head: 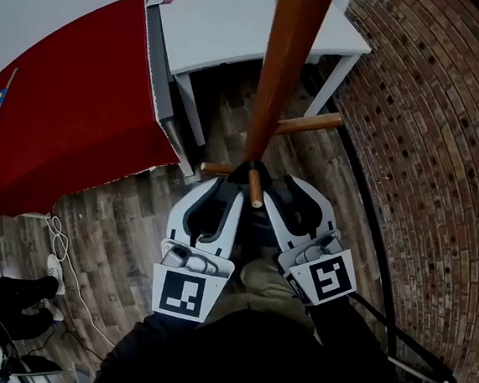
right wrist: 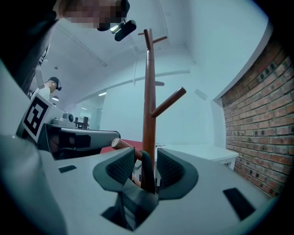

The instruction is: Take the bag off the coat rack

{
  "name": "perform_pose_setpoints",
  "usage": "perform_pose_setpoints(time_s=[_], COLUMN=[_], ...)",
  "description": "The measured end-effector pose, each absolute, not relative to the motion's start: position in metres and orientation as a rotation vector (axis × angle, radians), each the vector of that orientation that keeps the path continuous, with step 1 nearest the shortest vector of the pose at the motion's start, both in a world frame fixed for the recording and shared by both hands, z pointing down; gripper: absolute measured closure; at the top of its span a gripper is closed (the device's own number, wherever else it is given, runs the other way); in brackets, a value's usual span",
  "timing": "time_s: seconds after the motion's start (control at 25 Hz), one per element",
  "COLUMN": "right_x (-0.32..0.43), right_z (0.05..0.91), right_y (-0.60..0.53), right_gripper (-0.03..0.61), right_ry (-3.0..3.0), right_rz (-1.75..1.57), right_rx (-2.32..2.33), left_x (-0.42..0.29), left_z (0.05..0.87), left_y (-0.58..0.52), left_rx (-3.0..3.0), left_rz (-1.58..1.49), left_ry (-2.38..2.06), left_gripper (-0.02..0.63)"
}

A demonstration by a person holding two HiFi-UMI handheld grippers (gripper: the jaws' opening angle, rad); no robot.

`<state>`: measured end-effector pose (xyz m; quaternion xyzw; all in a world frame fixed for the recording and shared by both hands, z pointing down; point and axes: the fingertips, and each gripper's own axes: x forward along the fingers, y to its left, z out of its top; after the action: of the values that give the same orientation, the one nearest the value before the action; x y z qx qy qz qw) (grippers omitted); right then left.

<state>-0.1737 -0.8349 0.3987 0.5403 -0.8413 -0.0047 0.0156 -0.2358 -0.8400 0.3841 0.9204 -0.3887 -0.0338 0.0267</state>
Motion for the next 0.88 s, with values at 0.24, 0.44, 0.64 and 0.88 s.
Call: perform_pose_setpoints(time_s=[0.24,0.44,0.64,0.88], right_x=[-0.175,-0.172,-0.174,-0.176], right_z=[0.42,0.441,0.444,0.447], right_y=[-0.854,-0.87,-0.872,-0.878], right_gripper=[0.44,0.44,0.44,0.442], right_ry=[-2.554,-2.552,-2.555,-2.53], right_rz=[0.0,0.015,-0.041,-0.101], right_rx=[1.614,1.554,1.506,1.452], left_x=[-0.232,-0.221,-0.212,-0.209], left_z=[0.405,0.42,0.427,0.428], left_y=[-0.854,-0.872,-0.875,-0.874], left_rx=[2.831,2.829,2.833,2.844], left_rz=[-0.066,-0.021,-0.031,-0.016], left_ry=[-1.144,-1.102,-1.074,-1.091], left_gripper=[0.478,0.475,0.476,0.498])
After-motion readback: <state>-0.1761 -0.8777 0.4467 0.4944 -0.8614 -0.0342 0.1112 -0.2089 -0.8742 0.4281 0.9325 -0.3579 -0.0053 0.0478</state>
